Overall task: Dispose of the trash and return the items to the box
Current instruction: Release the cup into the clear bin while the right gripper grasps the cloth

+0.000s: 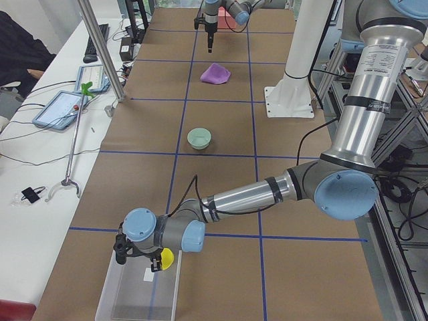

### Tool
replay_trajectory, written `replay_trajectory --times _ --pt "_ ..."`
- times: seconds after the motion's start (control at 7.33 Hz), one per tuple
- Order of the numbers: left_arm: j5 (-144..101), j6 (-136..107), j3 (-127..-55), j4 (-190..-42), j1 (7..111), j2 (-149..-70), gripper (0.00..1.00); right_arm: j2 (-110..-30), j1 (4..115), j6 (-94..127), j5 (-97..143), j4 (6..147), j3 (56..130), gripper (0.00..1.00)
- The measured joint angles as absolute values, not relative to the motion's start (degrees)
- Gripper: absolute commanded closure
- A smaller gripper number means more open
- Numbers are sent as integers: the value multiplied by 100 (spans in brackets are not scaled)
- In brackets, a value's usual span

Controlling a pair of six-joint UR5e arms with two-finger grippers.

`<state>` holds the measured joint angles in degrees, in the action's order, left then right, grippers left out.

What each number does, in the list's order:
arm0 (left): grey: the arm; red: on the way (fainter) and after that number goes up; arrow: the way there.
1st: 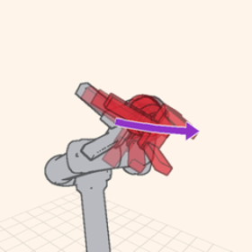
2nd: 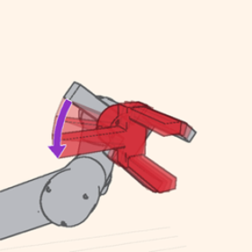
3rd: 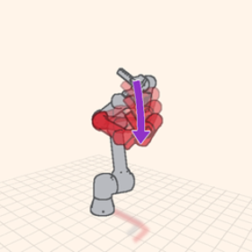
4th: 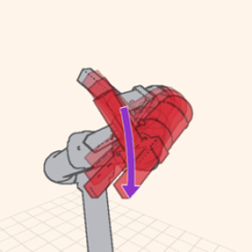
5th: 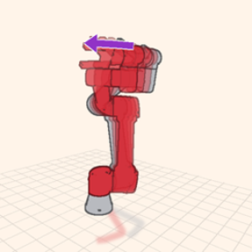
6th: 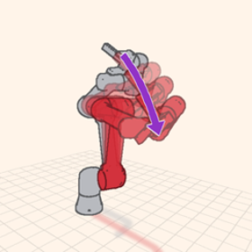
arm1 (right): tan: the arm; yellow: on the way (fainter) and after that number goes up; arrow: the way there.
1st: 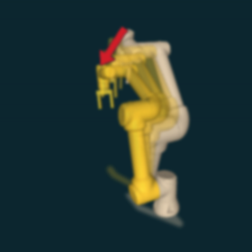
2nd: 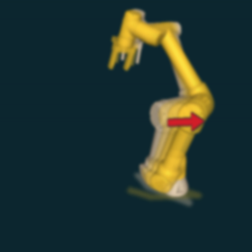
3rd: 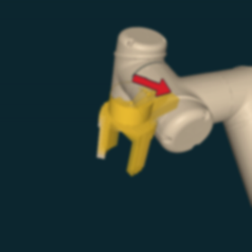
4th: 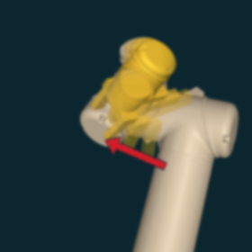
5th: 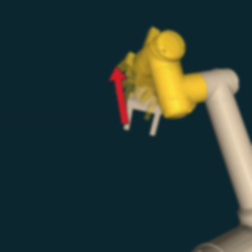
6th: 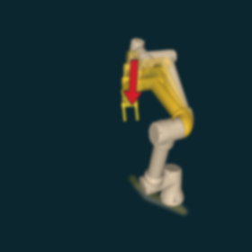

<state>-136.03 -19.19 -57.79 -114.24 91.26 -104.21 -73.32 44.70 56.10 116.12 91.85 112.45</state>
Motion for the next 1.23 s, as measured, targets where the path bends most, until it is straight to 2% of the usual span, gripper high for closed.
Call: replay_trajectory --times 0.27,0.55,0.82,1.23 --pt "-13621 -1892 -6377 -10575 9406 -10663 1 -7303 4404 5638 11558 9184 11214 0" --pt "-13636 -1976 -7501 -9194 9429 -10986 1 -7282 4254 5646 11335 9060 11132 0" --pt "-13649 -2966 -8523 -8552 9109 -11155 1 -7251 4089 5895 11266 8526 10773 0" --pt "-13652 -3801 -9047 -8513 8779 -11134 1 -6964 3875 6342 11286 8023 10421 0"
